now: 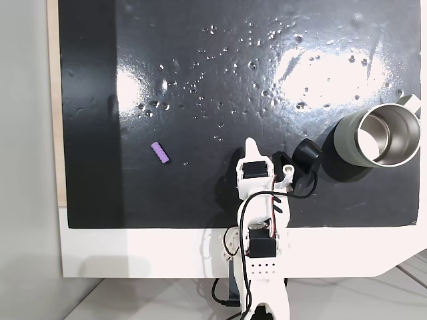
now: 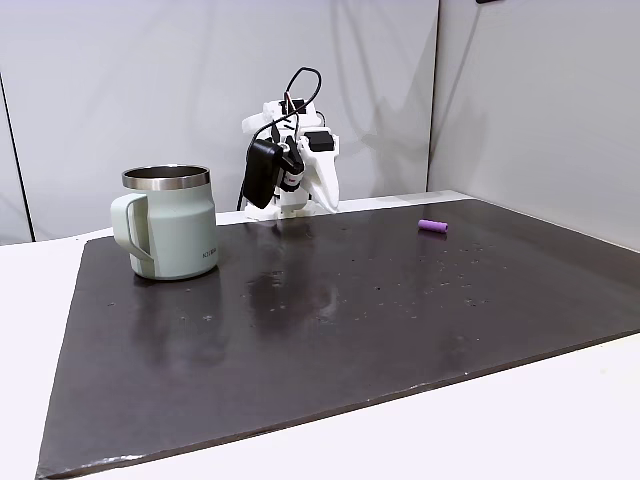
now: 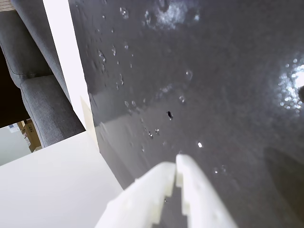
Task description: Grasp a pengrip and put it in the cup.
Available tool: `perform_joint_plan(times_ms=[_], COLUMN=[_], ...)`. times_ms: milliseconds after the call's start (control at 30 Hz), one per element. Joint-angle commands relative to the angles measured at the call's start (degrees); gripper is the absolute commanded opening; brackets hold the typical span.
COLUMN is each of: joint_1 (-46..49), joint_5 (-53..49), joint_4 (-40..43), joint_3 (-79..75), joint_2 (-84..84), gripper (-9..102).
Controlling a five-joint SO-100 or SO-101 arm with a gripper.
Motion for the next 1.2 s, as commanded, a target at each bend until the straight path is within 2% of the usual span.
perform_joint_plan(times_ms=[0, 467, 633, 867, 1167], joint_1=[-2.3, -2.8, -3.6, -7.7, -7.2], joint_5=[-3.7, -4.0, -8.9, -16.7, -27.9], joint_4=[-2.5, -2.6, -2.1, 3.3, 10.7], joint_3=[-0.2, -0.4, -4.9, -14.5, -36.8], joint_2=[0.8, 0.8, 0.8, -0.3, -30.7], gripper=[0, 0, 0, 0, 0])
